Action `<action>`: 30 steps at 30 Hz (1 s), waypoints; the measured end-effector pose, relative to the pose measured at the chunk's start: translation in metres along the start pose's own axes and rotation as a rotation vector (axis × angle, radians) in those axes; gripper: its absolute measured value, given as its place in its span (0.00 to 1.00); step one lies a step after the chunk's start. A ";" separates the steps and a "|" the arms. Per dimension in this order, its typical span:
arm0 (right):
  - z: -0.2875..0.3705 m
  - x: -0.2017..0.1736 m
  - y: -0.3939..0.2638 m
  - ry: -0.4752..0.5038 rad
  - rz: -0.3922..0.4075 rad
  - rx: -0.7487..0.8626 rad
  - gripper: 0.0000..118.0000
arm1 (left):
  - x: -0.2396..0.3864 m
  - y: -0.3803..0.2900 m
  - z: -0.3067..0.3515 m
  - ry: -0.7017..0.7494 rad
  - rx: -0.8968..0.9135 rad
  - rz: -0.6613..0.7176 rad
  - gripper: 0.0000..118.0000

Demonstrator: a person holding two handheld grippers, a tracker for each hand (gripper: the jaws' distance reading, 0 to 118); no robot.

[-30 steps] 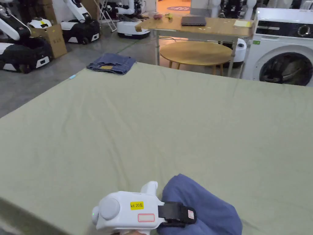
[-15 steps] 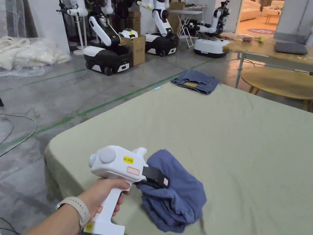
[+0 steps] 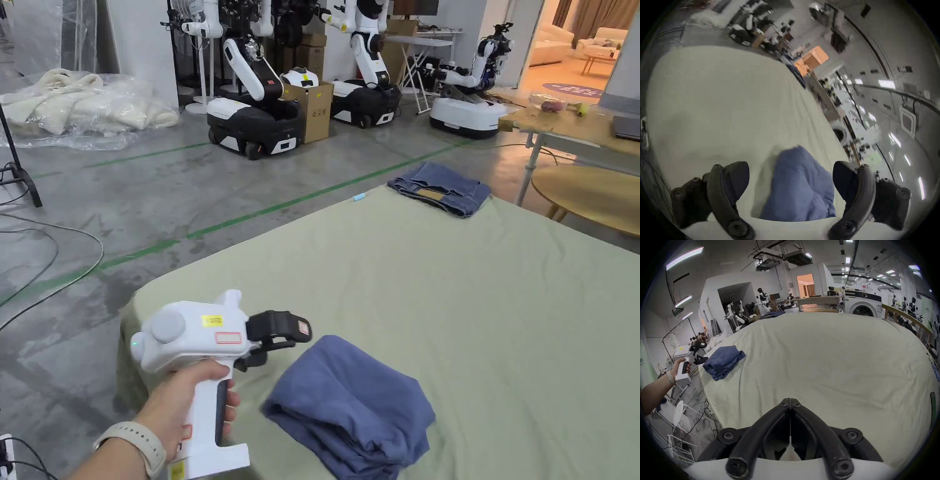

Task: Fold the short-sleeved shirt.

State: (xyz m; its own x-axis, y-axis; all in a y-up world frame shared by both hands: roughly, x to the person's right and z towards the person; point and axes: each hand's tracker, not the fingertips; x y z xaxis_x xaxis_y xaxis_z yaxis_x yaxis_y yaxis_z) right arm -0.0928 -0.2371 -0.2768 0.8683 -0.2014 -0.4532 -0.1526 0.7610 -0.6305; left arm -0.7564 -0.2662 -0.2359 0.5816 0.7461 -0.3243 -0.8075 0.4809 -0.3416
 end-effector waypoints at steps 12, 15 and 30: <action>0.044 0.009 0.007 -0.020 0.002 0.070 0.00 | 0.092 -0.053 0.032 0.088 0.034 -0.117 0.00; 0.068 0.027 0.022 -0.083 0.001 0.133 0.00 | 0.165 -0.089 0.033 0.076 0.101 -0.261 0.00; 0.209 0.122 0.156 -0.351 0.001 0.488 0.00 | 0.502 -0.256 -0.001 -0.093 0.299 -0.904 0.00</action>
State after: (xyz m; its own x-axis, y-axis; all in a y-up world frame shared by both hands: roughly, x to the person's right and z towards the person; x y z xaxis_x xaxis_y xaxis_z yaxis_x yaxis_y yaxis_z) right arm 0.0880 -0.0140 -0.2993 0.9849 -0.0480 -0.1665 0.0085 0.9731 -0.2302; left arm -0.2579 -0.0157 -0.3121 0.9977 0.0622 0.0280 -0.0560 0.9812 -0.1846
